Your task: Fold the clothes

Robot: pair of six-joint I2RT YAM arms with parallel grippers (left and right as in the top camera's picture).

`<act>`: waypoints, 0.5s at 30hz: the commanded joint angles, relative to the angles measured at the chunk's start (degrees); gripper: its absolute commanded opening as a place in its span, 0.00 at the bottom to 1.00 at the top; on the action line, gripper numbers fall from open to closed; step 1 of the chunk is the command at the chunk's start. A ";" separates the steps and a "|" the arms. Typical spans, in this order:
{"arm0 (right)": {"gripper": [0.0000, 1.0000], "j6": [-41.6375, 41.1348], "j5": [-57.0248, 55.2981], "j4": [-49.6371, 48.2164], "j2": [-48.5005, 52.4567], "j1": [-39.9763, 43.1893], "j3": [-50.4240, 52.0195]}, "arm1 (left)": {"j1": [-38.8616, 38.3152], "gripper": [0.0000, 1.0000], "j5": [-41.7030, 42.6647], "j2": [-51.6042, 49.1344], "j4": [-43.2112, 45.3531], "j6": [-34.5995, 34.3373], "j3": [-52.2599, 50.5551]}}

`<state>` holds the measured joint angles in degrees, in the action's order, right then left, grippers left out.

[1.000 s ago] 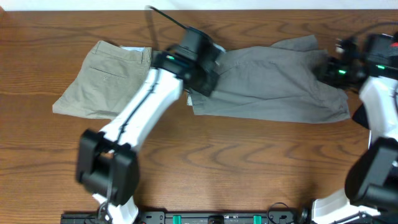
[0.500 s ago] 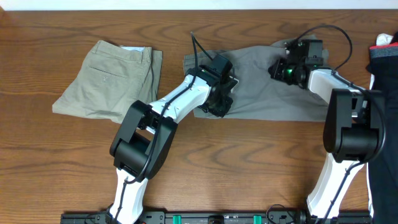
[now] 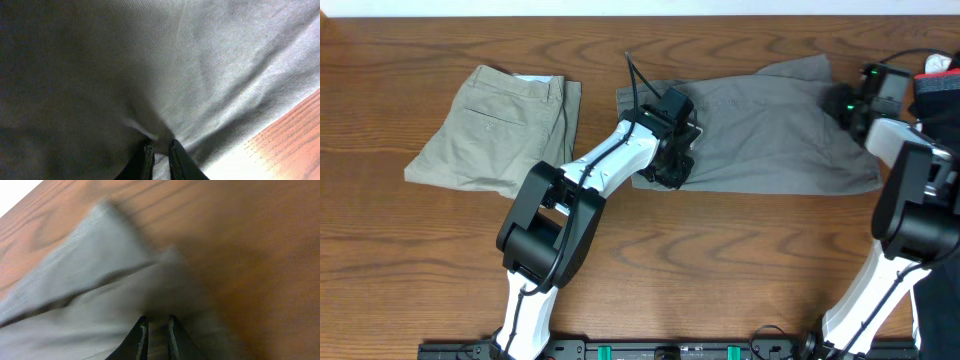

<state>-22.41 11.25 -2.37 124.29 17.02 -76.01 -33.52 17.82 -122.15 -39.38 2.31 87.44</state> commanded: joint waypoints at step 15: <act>0.14 7.41 28.70 25.35 -20.74 12.15 -0.11 | 0.04 0.17 -0.63 11.50 -1.44 -0.68 5.42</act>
<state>-18.85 32.64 20.14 108.88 30.04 -75.96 -33.50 17.61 -116.90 -41.58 1.69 89.27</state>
